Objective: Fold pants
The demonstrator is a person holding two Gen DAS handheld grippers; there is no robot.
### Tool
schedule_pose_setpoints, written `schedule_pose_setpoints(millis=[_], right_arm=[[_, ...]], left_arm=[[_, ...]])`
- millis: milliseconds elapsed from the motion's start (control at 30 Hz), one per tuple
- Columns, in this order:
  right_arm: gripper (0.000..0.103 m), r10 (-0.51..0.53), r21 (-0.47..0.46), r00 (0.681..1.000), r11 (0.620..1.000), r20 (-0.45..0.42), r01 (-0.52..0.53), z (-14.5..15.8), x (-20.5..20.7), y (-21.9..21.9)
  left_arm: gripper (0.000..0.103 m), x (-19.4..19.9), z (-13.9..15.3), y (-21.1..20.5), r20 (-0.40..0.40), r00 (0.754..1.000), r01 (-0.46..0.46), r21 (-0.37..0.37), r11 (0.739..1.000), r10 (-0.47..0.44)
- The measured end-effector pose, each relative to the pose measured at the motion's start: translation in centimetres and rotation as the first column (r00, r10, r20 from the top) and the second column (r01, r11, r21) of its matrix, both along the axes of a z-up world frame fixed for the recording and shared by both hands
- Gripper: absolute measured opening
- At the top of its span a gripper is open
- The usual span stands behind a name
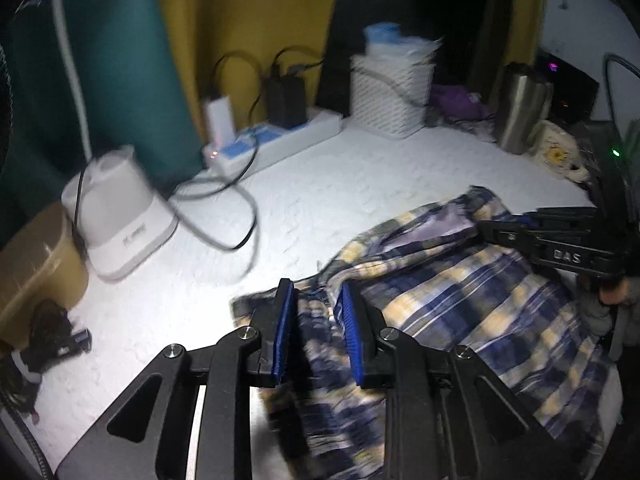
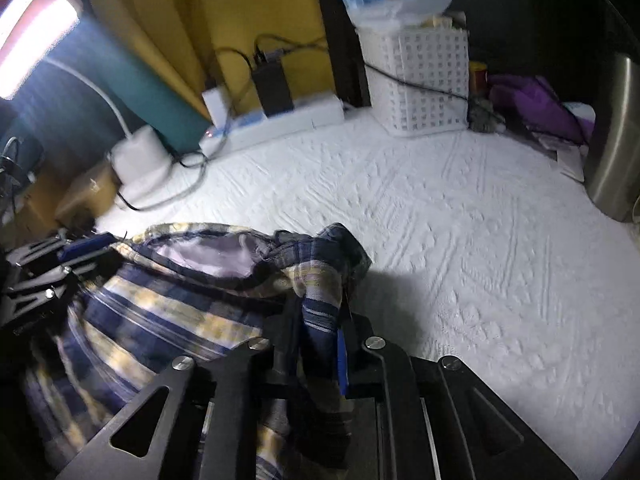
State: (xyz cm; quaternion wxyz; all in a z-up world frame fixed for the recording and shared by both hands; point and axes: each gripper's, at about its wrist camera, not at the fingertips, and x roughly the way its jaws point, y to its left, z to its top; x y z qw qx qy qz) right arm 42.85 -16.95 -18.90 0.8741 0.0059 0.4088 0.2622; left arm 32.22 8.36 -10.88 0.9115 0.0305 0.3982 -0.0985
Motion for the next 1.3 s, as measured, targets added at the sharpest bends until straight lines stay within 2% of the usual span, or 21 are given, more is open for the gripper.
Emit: schedule_pose_setpoints(millis=[67, 200, 267, 367, 433, 467, 500, 667, 800, 933, 1000, 1100, 1300], right_arm=[[0.035, -0.033, -0.014, 0.999, 0.999, 0.001, 0.033, 0.0, 0.2, -0.4], [0.041, -0.040, -0.019, 0.999, 0.999, 0.001, 0.040, 0.2, 0.1, -0.8], [0.074, -0.109, -0.080, 0.993, 0.991, 0.037, 0.111, 0.6, -0.2, -1.2], [0.075, -0.140, -0.062, 0.988, 0.988, 0.059, 0.144, 1.8, -0.9, -2.5], [0.075, -0.126, -0.065, 0.990, 0.989, 0.069, 0.130, 2.4, -1.8, -2.6], [0.075, -0.108, -0.067, 0.992, 0.991, 0.069, 0.112, 2.6, -2.4, -2.5], [0.075, -0.083, -0.070, 0.994, 0.994, 0.066, 0.088, 2.7, -3.0, -2.2], [0.078, 0.017, -0.114, 0.999, 0.993, 0.048, -0.012, 1.9, -6.2, 0.1], [0.079, 0.008, -0.175, 1.000, 0.985, 0.028, -0.003, -0.2, -7.2, 0.5], [0.083, -0.038, -0.181, 0.999, 0.983, 0.038, 0.044, -0.4, -7.2, -1.2], [0.083, -0.078, -0.193, 0.996, 0.977, 0.041, 0.085, -0.3, -6.9, -2.2], [0.083, -0.108, -0.195, 0.993, 0.974, 0.048, 0.116, 0.5, -7.1, -3.1], [0.084, -0.019, -0.128, 0.998, 0.991, 0.064, 0.027, 2.6, -9.5, -2.3]], left_arm=[[0.023, 0.2, -0.6, 0.7, -0.002, 0.998, -0.055, 0.029, 0.998, 0.055], [0.023, 0.4, -0.5, 3.2, -0.025, 0.987, -0.156, 0.033, 0.987, 0.157], [0.024, -0.5, 1.1, 4.3, -0.005, 0.982, -0.190, -0.005, 0.982, 0.190], [0.025, -2.2, 3.3, 4.2, 0.032, 0.986, -0.159, -0.060, 0.985, 0.161], [0.040, -3.5, 4.5, 3.0, 0.052, 0.992, -0.113, -0.072, 0.991, 0.116], [0.058, -4.1, 4.7, 2.3, 0.046, 0.996, -0.078, -0.089, 0.993, 0.083], [0.065, -4.3, 4.7, 1.8, 0.041, 0.997, -0.059, -0.099, 0.993, 0.063], [0.066, -5.7, 3.1, -1.4, -0.030, 1.000, 0.002, -0.074, 0.997, -0.004], [0.066, -5.9, 0.4, -2.7, -0.066, 0.998, 0.003, 0.076, 0.997, 0.002], [0.069, -5.9, -0.7, -1.3, -0.068, 0.997, -0.030, 0.070, 0.997, 0.035], [0.069, -6.0, -0.4, -0.7, -0.064, 0.997, -0.049, 0.074, 0.996, 0.054], [0.069, -6.4, 0.6, 0.0, -0.068, 0.994, -0.078, 0.039, 0.996, 0.080], [0.069, -8.7, 4.3, -1.0, 0.046, 0.998, -0.042, -0.029, 0.999, 0.043]])
